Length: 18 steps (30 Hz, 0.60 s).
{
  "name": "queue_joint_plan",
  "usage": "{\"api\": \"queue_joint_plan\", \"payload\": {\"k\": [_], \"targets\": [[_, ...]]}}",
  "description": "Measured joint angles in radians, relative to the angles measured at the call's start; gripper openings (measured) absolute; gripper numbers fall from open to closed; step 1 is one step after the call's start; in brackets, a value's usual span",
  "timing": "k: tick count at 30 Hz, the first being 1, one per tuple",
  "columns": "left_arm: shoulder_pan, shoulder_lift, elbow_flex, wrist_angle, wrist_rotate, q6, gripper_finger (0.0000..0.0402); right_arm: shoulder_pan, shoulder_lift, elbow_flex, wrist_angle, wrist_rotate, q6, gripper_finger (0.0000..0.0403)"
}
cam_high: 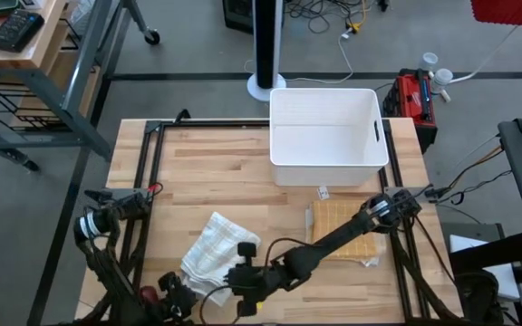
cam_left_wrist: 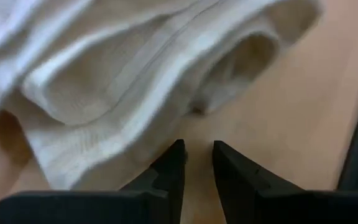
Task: Fold towel
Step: Fold the white checkered towel
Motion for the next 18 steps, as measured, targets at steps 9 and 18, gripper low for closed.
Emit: {"api": "queue_joint_plan", "payload": {"k": [9,18], "targets": [[-0.005,-0.014,0.014,-0.011,-0.094,-0.047,0.0075,-0.011,0.017,0.007,-0.033,-0.014,0.072,0.0133],[0.013,-0.022,0.014,-0.022,-0.086,-0.028,0.0075,-0.016,0.091,0.006,0.070,-0.025,0.145,0.0221]]}}
